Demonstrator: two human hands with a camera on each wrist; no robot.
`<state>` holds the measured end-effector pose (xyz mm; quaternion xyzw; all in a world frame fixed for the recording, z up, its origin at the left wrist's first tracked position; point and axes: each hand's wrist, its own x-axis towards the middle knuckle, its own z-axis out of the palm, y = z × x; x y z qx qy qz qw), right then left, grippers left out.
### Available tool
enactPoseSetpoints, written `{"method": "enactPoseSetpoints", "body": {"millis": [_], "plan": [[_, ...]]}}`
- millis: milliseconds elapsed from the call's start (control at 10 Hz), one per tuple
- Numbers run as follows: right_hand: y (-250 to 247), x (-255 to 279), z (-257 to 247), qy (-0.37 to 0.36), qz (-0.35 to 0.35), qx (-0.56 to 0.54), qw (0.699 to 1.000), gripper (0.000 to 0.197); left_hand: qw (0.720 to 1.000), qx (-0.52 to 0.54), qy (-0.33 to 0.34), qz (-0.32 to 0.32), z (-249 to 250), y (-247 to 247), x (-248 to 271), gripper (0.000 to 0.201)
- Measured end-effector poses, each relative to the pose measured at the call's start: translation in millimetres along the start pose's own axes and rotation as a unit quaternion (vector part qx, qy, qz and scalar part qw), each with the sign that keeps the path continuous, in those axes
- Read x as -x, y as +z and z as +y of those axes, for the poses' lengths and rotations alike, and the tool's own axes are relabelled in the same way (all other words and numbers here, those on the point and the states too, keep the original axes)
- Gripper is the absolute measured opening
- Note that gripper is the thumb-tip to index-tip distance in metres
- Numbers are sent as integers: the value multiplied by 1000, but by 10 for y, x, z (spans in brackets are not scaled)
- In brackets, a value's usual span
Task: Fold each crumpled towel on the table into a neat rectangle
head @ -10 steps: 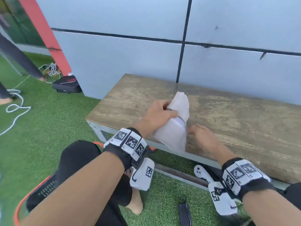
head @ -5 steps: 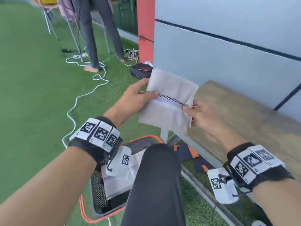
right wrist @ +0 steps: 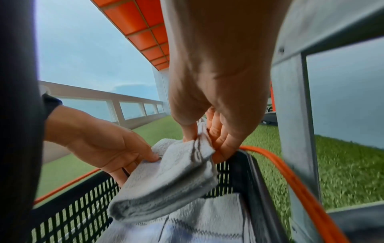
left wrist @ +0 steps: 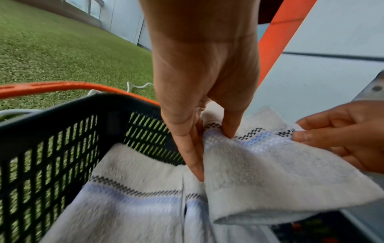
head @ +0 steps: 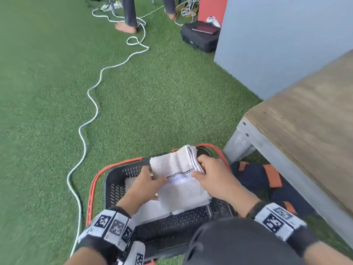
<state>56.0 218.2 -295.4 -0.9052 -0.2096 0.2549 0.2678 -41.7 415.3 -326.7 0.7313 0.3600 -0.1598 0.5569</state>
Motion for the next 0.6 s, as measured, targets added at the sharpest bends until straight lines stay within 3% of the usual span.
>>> {"method": "enactPoseSetpoints", "body": {"millis": [100,200,300,500,600], "plan": [[204,-98,131,33,-36,42,998,22,998,-34,-48,-3,-189,161,-178,38],[257,-128,175,36,-42,105,993,32,997,-31,-73,-22,-266,326,-289,51],[316,-110,161,-10,-13,199,980,37,995,-70,-72,-5,-329,462,-369,59],[347,-69,196,-39,-72,248,965,33,990,-125,-52,32,-387,575,-461,42],[295,-36,242,-65,-56,226,970,29,989,-130,-54,42,-287,578,-442,42]]}}
